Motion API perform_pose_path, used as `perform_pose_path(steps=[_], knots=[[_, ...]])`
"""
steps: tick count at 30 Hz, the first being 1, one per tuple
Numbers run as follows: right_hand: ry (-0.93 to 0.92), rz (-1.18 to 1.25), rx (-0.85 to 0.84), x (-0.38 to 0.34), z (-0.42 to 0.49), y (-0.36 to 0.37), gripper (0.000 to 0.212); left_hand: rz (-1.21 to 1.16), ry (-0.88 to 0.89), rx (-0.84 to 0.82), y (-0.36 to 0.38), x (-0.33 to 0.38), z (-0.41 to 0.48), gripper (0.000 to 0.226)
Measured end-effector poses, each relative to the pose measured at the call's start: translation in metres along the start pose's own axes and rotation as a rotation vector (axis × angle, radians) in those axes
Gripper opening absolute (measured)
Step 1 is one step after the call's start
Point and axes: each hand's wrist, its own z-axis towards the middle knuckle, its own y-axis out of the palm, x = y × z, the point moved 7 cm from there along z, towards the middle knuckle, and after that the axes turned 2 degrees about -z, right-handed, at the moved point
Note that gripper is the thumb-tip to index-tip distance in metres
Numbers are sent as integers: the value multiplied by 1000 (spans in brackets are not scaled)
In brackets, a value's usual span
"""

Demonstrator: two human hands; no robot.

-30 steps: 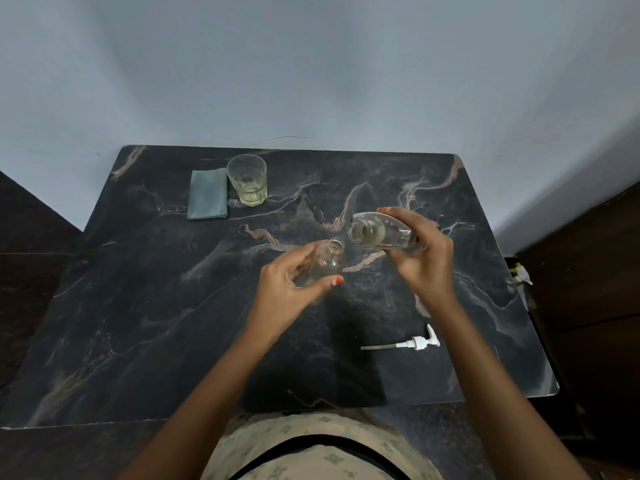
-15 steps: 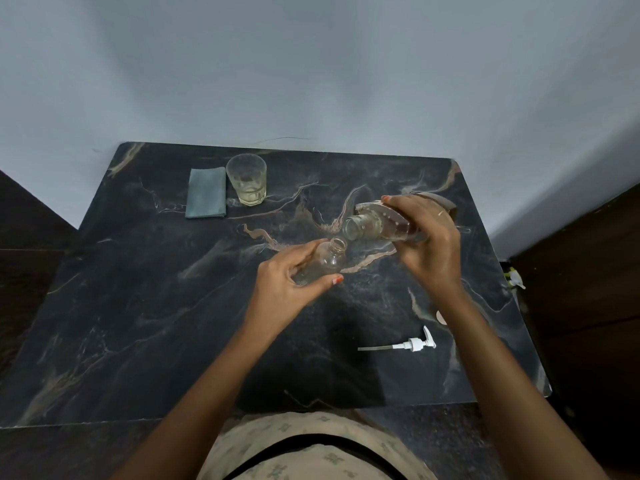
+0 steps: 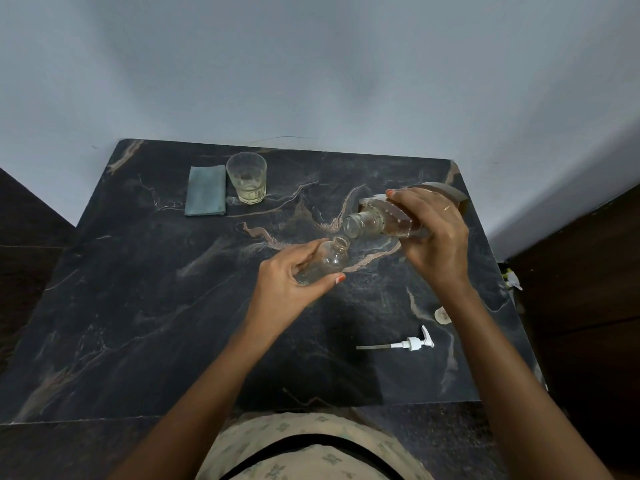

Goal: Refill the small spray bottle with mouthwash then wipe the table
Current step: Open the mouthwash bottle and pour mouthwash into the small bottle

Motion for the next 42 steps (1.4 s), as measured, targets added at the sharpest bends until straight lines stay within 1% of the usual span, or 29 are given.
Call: perform_pose_path(steps=[7,13,21,32,42], knots=[[-24,-22,10,-5,1,-3,37,1,0,5,-1,0,-2,52],[-44,-48,-1,-8,1,-5,31,-2,-4,0,0,0,-3,51],[-59,-77,-13,-8,1,-6,32,-14,-6,-8,1,0,-4,51],[-98,-121,21,-9,4,-9,29,-32,-14,-7,2,0,-4,52],[-112,-124,9,-7,5,-13,23,-64,-38,-7,6,-3,-6,51]])
